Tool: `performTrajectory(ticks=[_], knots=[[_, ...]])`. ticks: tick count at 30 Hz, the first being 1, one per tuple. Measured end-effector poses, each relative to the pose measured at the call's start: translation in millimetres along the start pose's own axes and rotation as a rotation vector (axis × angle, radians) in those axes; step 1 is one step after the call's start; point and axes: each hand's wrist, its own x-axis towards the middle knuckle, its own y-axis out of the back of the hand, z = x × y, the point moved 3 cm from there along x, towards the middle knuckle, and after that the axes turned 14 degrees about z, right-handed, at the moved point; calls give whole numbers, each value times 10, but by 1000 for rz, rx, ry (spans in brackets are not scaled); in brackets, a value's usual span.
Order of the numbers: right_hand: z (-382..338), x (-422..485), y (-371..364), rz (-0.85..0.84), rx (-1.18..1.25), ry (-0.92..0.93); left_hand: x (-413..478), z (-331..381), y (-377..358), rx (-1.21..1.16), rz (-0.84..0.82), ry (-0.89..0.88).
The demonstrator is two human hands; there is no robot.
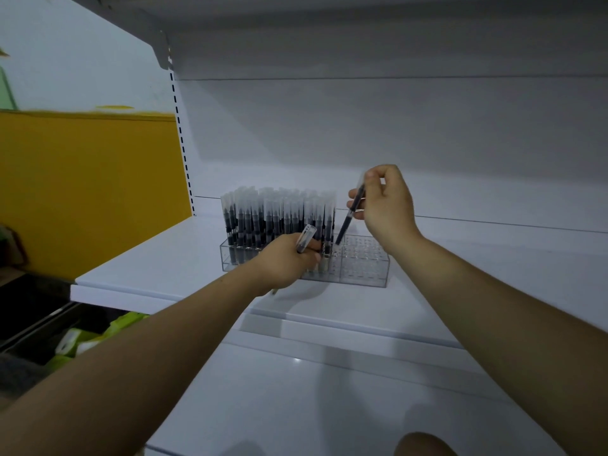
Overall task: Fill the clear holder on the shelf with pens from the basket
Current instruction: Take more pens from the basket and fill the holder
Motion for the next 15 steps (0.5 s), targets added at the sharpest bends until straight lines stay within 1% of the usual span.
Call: performTrajectory(ticks=[5, 8, 15], knots=[[127, 150, -27, 65, -74, 47, 24, 21, -40, -58, 3, 4], [232, 229, -99, 54, -131, 54, 55, 17, -73, -74, 12, 8], [474, 337, -249, 4, -172, -10, 121, -12, -65, -115, 22, 25]])
